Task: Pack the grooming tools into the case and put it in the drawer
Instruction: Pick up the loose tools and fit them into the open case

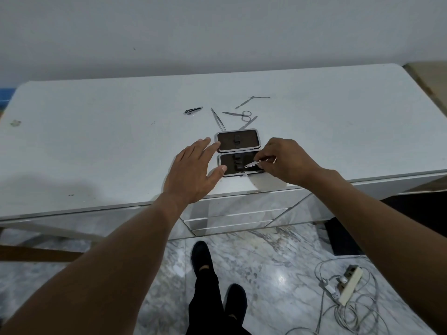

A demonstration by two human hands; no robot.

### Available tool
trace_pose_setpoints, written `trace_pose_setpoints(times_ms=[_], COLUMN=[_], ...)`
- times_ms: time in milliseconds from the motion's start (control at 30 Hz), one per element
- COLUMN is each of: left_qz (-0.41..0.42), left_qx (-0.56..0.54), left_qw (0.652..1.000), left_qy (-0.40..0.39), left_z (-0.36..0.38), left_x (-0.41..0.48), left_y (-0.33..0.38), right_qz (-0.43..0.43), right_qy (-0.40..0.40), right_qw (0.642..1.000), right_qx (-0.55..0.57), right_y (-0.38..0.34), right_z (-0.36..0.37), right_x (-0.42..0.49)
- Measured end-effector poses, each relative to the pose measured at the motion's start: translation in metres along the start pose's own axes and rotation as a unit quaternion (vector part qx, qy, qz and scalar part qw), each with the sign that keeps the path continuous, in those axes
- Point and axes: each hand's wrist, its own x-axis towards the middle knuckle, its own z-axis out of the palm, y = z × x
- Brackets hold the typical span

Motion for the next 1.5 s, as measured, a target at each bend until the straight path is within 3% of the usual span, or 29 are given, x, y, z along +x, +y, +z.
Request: trace_pose_setpoints(times_ms=[367,1500], left_qz=[-0.001,-0.007], left_qx=[-0.009,-0.024], left_qw=[1.0,1.0], left_qy=[-0.004,-0.006], left_z=[0.0,-0.001], left_x=[0.001,0.0], left_y=[-0.002,-0.002], right_qz=[0.045,0.051], right_qy=[0.006,-0.02], right_qw=[0.997,0.995], right_qx=[0.066,0.081], right_y=[0.001,-0.014], right_z=[0.007,0.019], right_x=[0.001,0.015])
